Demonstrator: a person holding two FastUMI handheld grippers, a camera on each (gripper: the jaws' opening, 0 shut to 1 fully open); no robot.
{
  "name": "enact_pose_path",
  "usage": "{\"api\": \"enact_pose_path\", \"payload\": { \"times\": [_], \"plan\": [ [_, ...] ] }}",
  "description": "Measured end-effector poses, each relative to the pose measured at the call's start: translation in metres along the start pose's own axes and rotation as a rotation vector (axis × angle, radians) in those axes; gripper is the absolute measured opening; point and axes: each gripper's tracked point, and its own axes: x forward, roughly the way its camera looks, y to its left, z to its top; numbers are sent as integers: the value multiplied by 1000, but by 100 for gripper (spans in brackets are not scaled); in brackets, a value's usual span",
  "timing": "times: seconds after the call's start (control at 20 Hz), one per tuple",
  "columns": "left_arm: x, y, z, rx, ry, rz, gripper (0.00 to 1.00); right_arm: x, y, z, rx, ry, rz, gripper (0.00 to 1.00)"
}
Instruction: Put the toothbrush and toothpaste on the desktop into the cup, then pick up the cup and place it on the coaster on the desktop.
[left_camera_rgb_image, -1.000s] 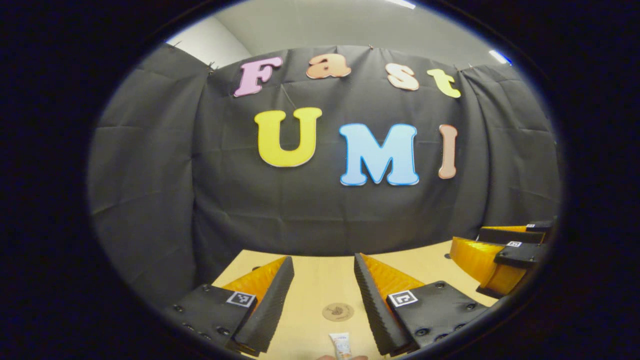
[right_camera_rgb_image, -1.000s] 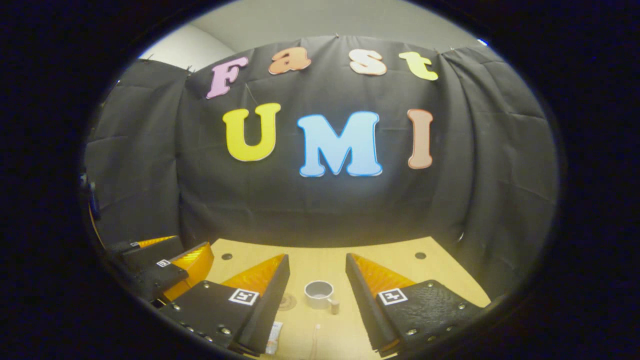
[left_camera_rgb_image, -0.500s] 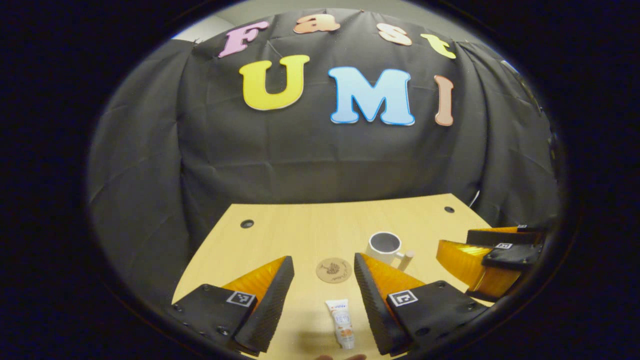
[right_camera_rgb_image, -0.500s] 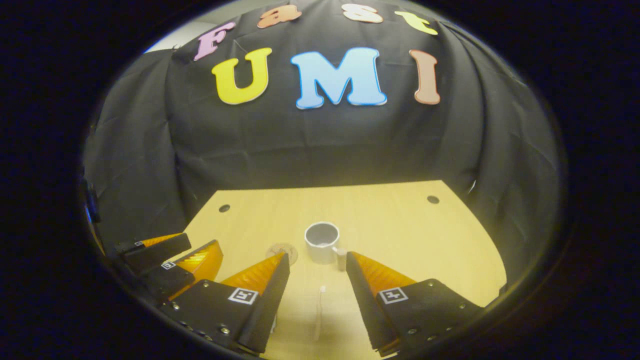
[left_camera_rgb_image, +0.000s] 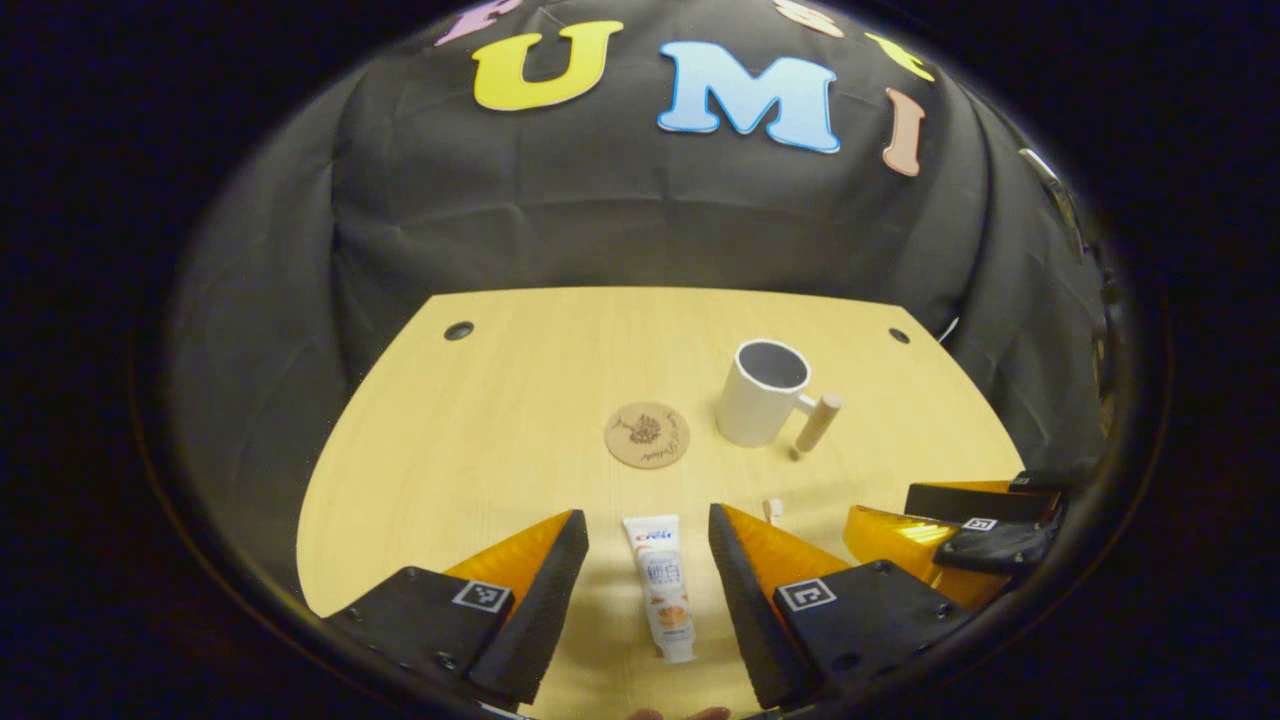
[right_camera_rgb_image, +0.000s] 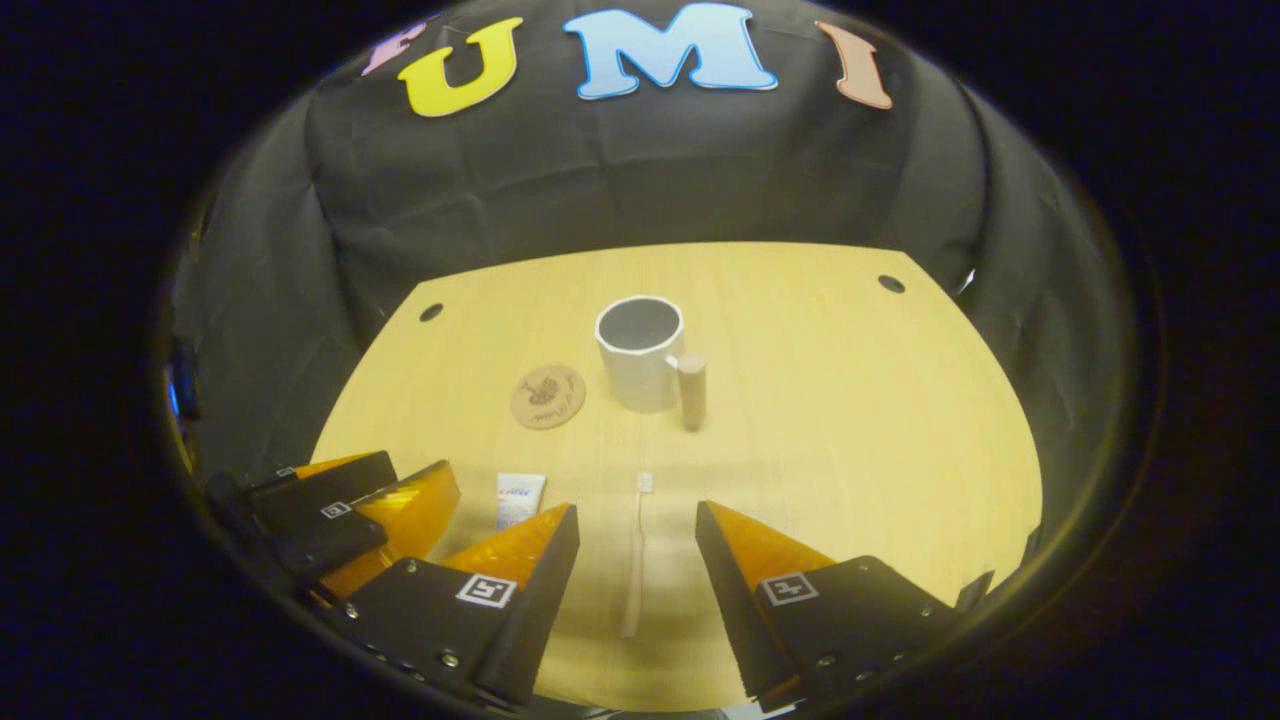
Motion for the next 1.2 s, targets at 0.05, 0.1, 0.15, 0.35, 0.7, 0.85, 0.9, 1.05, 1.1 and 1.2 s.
{"api": "enact_pose_path", "payload": {
  "times": [0.05, 0.1, 0.15, 0.35, 0.7, 0.85, 0.9, 1.05, 1.1, 1.2],
  "plan": [
    [4, -2, -5, 2, 22, -4, 82, 4, -1, -7, -2, 19, -2, 74],
    [9, -2, -12, 1, 42, -4, 82, 9, -2, -12, -5, 39, -5, 74],
    [13, -1, -19, -2, 65, -5, 81, 15, -2, -18, -8, 57, -5, 74],
    [32, 0, -59, -29, 201, -9, 82, 31, -6, -40, -19, 148, -6, 74],
    [58, 5, -109, -20, 364, 10, 83, 61, -10, -73, -84, 291, 3, 74],
    [64, 9, -117, -25, 389, 25, 84, 70, -13, -77, -105, 312, -5, 74],
    [66, 11, -121, -25, 397, 32, 84, 72, -14, -78, -112, 318, -11, 74],
    [68, 16, -127, -11, 410, 62, 83, 77, -18, -82, -132, 329, -28, 74],
    [70, 16, -125, -3, 407, 60, 83, 78, -19, -82, -134, 331, -34, 74],
    [70, 16, -124, -7, 400, 65, 82, 78, -22, -80, -137, 325, -45, 73]
  ]
}}
